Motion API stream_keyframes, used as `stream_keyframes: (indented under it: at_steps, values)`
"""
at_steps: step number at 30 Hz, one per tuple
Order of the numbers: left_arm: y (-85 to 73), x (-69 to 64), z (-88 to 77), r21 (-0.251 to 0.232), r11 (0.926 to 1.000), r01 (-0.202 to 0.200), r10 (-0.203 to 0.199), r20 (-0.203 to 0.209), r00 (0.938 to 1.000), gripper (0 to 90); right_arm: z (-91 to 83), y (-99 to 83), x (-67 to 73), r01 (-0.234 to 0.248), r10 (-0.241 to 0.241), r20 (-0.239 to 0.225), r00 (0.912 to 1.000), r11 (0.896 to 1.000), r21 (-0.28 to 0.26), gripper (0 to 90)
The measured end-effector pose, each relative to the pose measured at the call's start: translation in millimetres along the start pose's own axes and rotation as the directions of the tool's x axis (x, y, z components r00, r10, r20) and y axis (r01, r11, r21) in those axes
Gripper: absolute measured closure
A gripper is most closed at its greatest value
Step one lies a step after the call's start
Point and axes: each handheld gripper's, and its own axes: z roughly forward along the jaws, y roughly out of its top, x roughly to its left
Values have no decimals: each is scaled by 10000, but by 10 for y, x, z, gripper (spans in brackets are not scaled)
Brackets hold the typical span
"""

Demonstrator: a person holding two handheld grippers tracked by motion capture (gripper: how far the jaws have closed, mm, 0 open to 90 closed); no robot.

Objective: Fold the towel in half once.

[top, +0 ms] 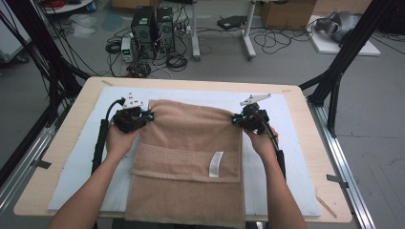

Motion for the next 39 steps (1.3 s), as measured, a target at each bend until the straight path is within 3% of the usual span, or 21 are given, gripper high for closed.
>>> stream_keyframes:
  at_steps: [3,4,6,7,12,15,20,24,27,32,33,35,39]
  values:
    - [172,67,22,-230,9997,116,-121,-204,9997,820,-25,124,-62,-155,163,312,9994,9996,-254,820]
    - [192,80,33,-203,9998,56,-60,-229,9997,814,-26,164,-80,-234,248,430,9988,9992,-316,779]
    - [188,112,65,-61,9999,148,-149,-180,9997,737,-7,185,-110,-337,361,659,9972,9987,-374,583]
    - [168,138,62,11,9997,225,-225,-121,9997,686,0,179,-129,-587,608,536,9967,9974,-415,562]
    - [-16,192,-48,-115,9989,444,-441,270,9987,611,-46,49,-65,-489,483,-266,9985,9985,-248,480]
    - [-171,148,-130,-133,9994,312,-303,585,9978,600,-97,-68,38,-206,195,-519,9985,9996,-216,452]
    - [-428,32,-267,-271,9993,250,-219,1092,9938,554,-219,-281,218,-47,13,-1006,9949,9994,-337,411]
    - [-614,-101,-357,-198,9998,1,32,1648,9863,520,-268,-487,377,-266,208,-1337,9908,9988,-413,323]
    - [-724,-213,-406,-176,9994,-308,335,1824,9827,504,-257,-620,504,-285,205,-1608,9868,9985,-474,297]
    - [-924,-329,-442,-45,9984,-567,565,2002,9781,502,-211,-783,661,-12,-35,-1404,9901,9994,-332,281]
    - [-953,-340,-437,101,9982,-589,557,1999,9782,504,-197,-810,678,28,-67,-1459,9893,9996,-270,308]
    - [-972,-360,-412,579,9954,-767,618,2263,9721,515,-173,-860,715,363,-371,-1412,9893,9993,-83,361]
    - [-976,-417,-374,816,9892,-1214,985,2425,9652,568,-145,-917,730,650,-617,-1617,9849,9978,155,495]
